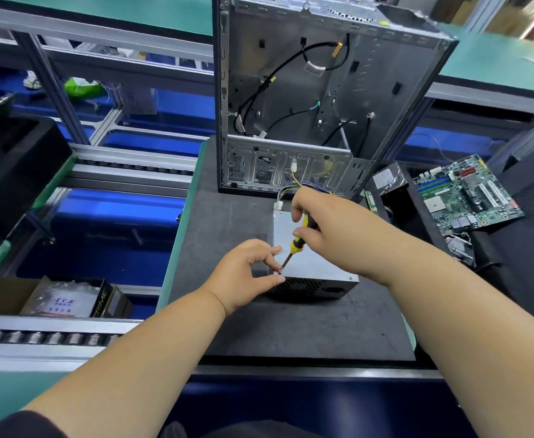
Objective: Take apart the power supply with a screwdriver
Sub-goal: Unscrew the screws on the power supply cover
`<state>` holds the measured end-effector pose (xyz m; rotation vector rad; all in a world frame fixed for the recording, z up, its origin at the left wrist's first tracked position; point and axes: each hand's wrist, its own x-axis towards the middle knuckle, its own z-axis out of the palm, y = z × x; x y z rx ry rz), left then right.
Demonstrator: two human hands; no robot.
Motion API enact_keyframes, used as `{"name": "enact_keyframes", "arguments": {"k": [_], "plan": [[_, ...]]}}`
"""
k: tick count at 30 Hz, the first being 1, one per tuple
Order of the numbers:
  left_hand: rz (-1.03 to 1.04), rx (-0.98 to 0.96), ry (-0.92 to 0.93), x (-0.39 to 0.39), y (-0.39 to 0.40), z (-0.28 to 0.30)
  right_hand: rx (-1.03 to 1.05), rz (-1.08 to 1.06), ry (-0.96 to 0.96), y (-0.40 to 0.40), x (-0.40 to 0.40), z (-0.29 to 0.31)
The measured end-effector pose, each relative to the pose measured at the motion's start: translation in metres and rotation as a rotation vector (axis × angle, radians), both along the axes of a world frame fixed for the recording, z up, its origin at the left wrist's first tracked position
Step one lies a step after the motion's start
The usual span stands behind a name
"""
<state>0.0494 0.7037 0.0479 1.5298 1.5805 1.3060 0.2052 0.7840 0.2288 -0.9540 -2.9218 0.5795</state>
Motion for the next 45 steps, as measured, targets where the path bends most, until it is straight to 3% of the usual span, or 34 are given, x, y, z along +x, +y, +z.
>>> {"name": "enact_keyframes", "arguments": {"k": [5, 10, 20, 26, 32, 36, 40, 45], "plan": [[0.003, 0.009, 0.015, 0.0, 0.0, 0.0, 0.023, 0.007, -0.032, -0.001, 0.002, 0.002], [0.033, 0.031, 0.053, 0.002, 0.001, 0.002, 0.194, -0.013, -0.131, -0.007, -0.002, -0.002], [-0.028, -0.063, 0.083, -0.001, 0.002, 0.033, -0.018, 0.094, -0.134, 0.013, 0.0, 0.004], [-0.16, -0.087, -0.252, 0.003, 0.007, 0.09, -0.063, 0.163, -0.189, 0.023, -0.003, 0.009], [-0.116, -0.162, -0.208, 0.011, 0.008, 0.094, -0.041, 0.279, -0.251, 0.023, -0.01, 0.016], [0.01, -0.062, -0.171, 0.016, 0.008, 0.086, 0.025, 0.209, -0.165, 0.02, -0.012, 0.014], [0.086, 0.01, -0.075, 0.017, 0.011, 0.083, 0.287, 0.077, -0.115, 0.008, -0.009, 0.005], [0.085, 0.052, -0.032, 0.023, 0.013, 0.085, 0.273, -0.022, 0.033, -0.004, -0.001, -0.006]]}}
